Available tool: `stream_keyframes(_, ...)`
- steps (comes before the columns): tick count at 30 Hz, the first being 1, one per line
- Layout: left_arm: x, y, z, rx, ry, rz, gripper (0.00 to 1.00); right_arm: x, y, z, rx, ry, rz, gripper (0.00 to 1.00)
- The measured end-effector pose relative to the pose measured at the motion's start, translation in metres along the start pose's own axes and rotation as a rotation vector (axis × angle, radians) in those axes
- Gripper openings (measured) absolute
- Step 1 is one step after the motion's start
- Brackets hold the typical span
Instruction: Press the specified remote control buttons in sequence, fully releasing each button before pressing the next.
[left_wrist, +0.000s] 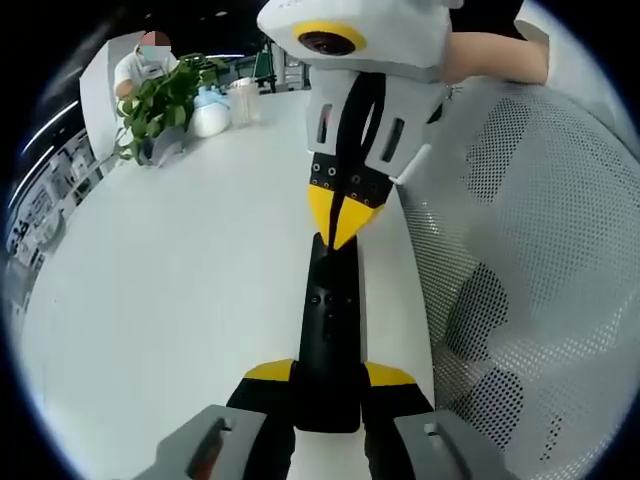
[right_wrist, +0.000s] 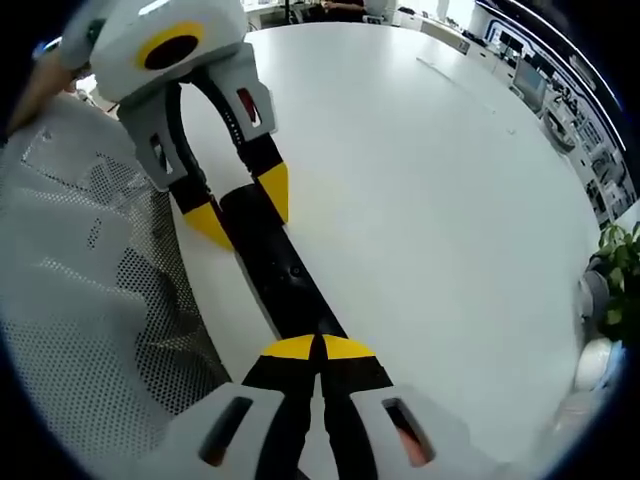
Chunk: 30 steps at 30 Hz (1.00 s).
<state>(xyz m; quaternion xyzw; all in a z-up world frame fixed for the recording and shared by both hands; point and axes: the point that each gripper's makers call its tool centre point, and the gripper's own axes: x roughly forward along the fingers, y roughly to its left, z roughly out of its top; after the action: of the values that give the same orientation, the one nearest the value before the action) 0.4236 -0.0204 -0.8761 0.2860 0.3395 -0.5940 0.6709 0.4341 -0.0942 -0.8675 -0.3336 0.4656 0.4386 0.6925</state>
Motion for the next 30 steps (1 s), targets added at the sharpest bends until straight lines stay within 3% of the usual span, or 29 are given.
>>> stream_keyframes(4, 0.0009, 0.0004, -0.0004, 0.001, 0.005, 0.002, 0.24, 0.0011, -0.0003, 0.001, -0.012, 0.024, -0.001, 0.0)
stream_keyframes(15, 0.0006, 0.0, 0.0, 0.003, 0.014, 0.001, 0.24, 0.0011, -0.0017, 0.0001, 0.042, 0.0, 0.018, 0.0)
stream_keyframes(25, 0.0007, 0.0005, 0.0, -0.002, 0.037, 0.001, 0.24, 0.0016, -0.0013, 0.0006, 0.011, 0.026, -0.023, 0.0)
stream_keyframes(30, 0.0006, 0.0006, -0.0006, -0.004, 0.043, 0.004, 0.24, 0.0016, -0.0017, 0.0004, 0.057, 0.021, -0.031, 0.0)
